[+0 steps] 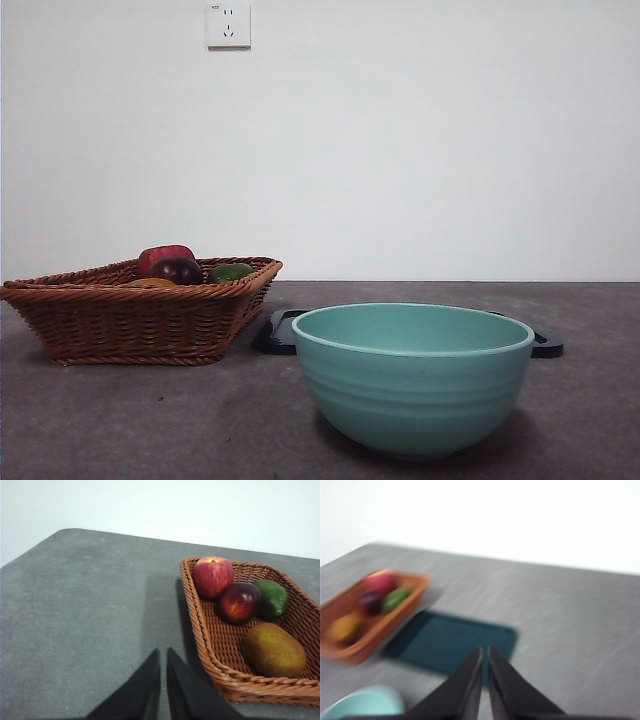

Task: Pick up the wifruite, put it on the bowl, pick up the plate, put it on desk

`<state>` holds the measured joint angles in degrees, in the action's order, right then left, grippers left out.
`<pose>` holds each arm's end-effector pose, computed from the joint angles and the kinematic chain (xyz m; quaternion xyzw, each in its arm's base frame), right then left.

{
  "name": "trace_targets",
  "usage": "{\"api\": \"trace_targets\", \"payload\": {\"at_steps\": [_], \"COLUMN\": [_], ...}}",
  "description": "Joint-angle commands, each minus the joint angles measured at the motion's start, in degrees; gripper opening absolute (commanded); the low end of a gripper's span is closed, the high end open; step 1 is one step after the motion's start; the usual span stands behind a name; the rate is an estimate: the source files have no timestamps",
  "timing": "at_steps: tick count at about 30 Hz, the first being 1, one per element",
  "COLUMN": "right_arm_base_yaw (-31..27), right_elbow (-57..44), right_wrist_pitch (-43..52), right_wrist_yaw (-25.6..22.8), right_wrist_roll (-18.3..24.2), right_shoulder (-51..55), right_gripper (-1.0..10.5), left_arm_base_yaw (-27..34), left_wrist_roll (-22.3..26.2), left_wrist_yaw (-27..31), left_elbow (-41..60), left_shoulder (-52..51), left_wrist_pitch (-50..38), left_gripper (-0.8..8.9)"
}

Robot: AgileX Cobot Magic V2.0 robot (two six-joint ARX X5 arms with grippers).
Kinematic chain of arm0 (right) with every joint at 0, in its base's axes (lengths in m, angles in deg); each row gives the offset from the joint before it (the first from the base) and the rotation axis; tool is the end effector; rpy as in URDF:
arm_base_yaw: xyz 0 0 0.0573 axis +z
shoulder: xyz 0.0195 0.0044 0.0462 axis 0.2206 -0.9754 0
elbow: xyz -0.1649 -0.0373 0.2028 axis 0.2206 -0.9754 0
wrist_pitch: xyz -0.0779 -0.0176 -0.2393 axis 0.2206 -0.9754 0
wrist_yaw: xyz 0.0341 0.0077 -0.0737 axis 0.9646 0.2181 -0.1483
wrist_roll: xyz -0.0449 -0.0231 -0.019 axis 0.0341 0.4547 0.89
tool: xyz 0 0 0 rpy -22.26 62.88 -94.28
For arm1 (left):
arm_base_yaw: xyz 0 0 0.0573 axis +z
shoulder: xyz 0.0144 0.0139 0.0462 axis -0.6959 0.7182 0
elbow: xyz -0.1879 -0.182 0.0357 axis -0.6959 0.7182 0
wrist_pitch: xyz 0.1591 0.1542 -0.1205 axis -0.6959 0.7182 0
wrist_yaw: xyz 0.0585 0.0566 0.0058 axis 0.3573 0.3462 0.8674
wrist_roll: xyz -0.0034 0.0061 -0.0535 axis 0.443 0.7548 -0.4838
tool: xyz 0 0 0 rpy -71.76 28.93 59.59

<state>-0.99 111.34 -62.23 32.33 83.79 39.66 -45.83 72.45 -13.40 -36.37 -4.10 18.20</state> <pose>0.0398 0.0116 0.3059 0.0213 0.0891 0.1557 0.9835 0.0991 -0.0030 0.1598 -0.0594 0.0667 -0.0100 0.9960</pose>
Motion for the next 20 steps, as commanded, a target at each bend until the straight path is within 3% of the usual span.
{"api": "trace_targets", "payload": {"at_steps": [1, 7, 20], "right_arm_base_yaw": [-5.1, -12.2, -12.6], "right_elbow": [-9.0, -25.1, -38.6], "right_wrist_pitch": [8.3, 16.6, 28.8], "right_wrist_yaw": [0.1, -1.0, -1.0], "right_wrist_roll": [1.3, 1.5, 2.2], "right_shoulder": [3.2, 9.5, 10.3], "right_gripper": [0.2, 0.2, 0.2], "left_arm_base_yaw": [0.0, 0.0, 0.0], "left_wrist_roll": [0.4, 0.4, 0.4], "left_wrist_yaw": [0.2, 0.2, 0.2], "left_elbow": [1.2, 1.2, 1.2], "left_shoulder": [-0.1, -0.1, -0.1], "left_wrist_pitch": [-0.9, -0.9, -0.9], "left_gripper": [0.19, 0.19, 0.19]}}
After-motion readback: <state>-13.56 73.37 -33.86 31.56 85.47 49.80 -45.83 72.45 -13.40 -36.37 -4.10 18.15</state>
